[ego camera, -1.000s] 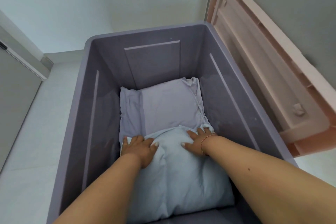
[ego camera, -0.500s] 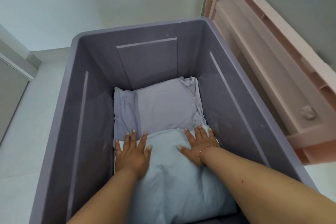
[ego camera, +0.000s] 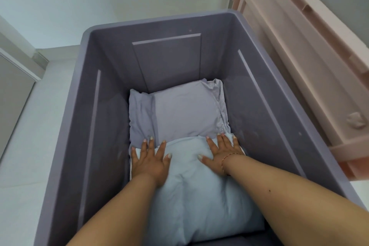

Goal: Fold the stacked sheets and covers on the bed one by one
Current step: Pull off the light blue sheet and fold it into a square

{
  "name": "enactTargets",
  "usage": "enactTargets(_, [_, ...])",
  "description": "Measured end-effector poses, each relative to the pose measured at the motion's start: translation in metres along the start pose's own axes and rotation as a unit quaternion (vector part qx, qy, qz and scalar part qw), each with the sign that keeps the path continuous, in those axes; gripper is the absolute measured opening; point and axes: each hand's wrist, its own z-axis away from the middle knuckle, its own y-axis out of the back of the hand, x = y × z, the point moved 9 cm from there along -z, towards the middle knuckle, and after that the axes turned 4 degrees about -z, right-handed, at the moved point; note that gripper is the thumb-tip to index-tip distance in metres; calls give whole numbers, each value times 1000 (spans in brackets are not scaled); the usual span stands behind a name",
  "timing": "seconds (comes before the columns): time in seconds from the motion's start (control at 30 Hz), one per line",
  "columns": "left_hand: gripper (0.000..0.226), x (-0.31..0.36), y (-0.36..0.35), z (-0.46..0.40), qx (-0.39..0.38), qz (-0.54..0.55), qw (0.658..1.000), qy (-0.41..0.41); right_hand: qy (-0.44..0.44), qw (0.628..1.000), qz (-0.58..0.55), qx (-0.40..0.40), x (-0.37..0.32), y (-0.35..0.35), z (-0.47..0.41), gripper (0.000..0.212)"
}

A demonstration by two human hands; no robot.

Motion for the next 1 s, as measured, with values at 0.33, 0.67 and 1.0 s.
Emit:
enactTargets(0.33, [67,7,17,20,-86,37,996,7,-26,999,-25,-11,-5,20,16,81])
enactTargets(0.67, [66,27,92,170,-162,42,985,-38,-15,978,-198,-59,-34,68,172,76])
enactTargets(1.0, [62,39,267,320,-138,36,989,-42,1,954,-299,-9,-32,217,354,64])
